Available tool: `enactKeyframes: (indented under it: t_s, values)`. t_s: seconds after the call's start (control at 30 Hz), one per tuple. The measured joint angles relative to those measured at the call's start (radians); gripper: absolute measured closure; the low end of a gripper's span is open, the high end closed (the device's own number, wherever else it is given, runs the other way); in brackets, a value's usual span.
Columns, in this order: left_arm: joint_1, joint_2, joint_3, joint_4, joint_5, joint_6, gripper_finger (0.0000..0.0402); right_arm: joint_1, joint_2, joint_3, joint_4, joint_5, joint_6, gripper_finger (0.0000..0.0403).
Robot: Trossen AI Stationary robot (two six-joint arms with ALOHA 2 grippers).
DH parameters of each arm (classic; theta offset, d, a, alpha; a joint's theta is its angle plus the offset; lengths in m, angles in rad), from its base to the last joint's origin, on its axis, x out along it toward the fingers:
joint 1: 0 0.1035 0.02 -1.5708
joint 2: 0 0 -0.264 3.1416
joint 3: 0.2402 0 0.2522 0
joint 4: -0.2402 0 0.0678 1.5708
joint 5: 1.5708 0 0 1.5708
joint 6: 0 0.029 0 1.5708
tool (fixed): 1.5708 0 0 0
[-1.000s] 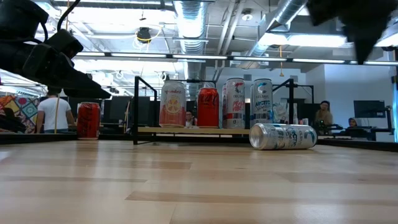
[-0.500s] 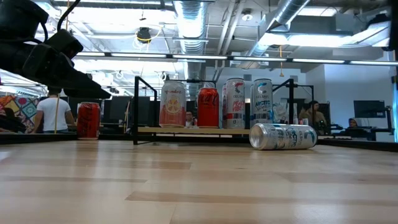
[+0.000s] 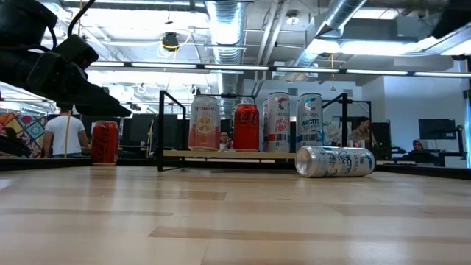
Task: Place canned beverage on shelf
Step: Put the red black soda can on the shelf aligned with the other red black soda cans
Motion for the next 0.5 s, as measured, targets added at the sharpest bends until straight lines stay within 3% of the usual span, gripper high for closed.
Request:
enactKeyframes:
  t_s: [0.1,0.2,0.4,0.5]
  values:
    - [0.0,0.0,0.0,0.0,0.0,0.0,0.0024,-0.048,0.018,0.0,0.029,0.104,-0.085,0.0355]
    - [0.0,0.0,0.0,0.0,0.0,0.0,0.0024,-0.137,0.041,0.0,0.133,0.139,-0.278,0.0333]
    - [0.0,0.0,0.0,0.0,0.0,0.0,0.0024,-0.324,0.077,0.0,0.549,0.138,-0.846,0.0298]
    - [0.0,0.0,0.0,0.0,0.0,0.0,0.0024,-0.413,0.101,0.0,0.741,0.09,-1.118,0.0286]
